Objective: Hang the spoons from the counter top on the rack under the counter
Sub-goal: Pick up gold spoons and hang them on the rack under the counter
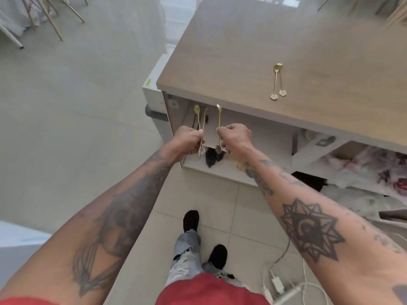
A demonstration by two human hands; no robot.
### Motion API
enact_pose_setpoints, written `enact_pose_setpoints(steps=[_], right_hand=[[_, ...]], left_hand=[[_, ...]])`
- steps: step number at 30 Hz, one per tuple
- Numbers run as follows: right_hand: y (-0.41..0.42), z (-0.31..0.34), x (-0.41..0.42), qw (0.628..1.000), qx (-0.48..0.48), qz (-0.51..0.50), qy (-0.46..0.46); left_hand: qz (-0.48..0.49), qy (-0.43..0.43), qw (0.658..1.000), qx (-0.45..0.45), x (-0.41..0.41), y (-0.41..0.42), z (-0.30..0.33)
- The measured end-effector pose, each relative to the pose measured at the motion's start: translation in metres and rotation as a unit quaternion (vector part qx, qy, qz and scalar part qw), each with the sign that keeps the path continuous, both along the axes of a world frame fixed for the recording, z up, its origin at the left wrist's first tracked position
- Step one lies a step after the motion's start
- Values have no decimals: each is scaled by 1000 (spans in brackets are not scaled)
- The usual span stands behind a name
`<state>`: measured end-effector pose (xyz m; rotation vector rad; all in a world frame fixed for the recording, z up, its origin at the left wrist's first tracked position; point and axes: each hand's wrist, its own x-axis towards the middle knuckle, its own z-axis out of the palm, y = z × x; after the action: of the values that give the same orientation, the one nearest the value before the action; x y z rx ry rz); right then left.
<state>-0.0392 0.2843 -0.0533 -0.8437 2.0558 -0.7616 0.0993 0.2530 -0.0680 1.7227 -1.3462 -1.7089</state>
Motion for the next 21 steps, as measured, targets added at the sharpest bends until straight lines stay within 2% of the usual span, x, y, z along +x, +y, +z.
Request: enact_pose_setpoints(steps=[9,15,21], right_hand=[[-51,-125,-3,996,75,-25,-43],[-127,-211,-16,995,55,-52,-65],[-180,-290,-21,992,56,-79,-78]], left_hand=[[15,-43,998,48,-14,-53,-115],[65,-55,996,34,-30,-135,-201],[59,-130,990,19,-46,-191,-280]])
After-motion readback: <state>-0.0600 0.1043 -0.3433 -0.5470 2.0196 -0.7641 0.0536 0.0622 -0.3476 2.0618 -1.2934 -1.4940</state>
